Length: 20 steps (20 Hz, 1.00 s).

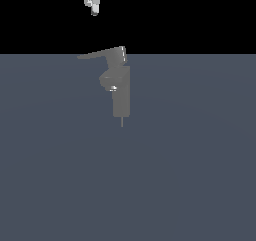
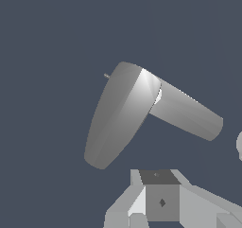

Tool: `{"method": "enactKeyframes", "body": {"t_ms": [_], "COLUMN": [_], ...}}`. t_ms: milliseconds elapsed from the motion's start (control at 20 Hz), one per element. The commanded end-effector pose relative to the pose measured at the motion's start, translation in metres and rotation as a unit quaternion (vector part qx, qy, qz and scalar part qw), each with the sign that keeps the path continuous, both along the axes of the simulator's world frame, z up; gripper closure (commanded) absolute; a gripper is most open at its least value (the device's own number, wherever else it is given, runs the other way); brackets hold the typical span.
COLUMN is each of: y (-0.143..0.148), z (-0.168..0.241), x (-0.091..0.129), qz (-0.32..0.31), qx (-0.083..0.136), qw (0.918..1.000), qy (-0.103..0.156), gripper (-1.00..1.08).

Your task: Turn on the faucet by rotating a designated handle.

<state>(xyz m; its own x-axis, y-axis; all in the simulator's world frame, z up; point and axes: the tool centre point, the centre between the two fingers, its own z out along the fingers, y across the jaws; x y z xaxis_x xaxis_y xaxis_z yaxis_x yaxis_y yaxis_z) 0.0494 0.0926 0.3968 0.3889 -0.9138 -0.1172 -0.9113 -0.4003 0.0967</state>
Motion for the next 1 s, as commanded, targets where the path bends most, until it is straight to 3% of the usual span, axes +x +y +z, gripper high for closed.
{"method": "enactKeyframes", "body": {"t_ms": [0,500,950], "y": [0.006,0.029,0.044], "z": [-0.014,-0.076,-0.119], "x": [0.013,0.055,0.075], "qz": [-0.031,-0.147,-0.215], "qx": [-0.006,-0.037,-0.059], "qw": [0.9995,0.9881,0.9741], "qy": [0.006,0.027,0.037], "gripper": [1.08,1.08,1.08]}}
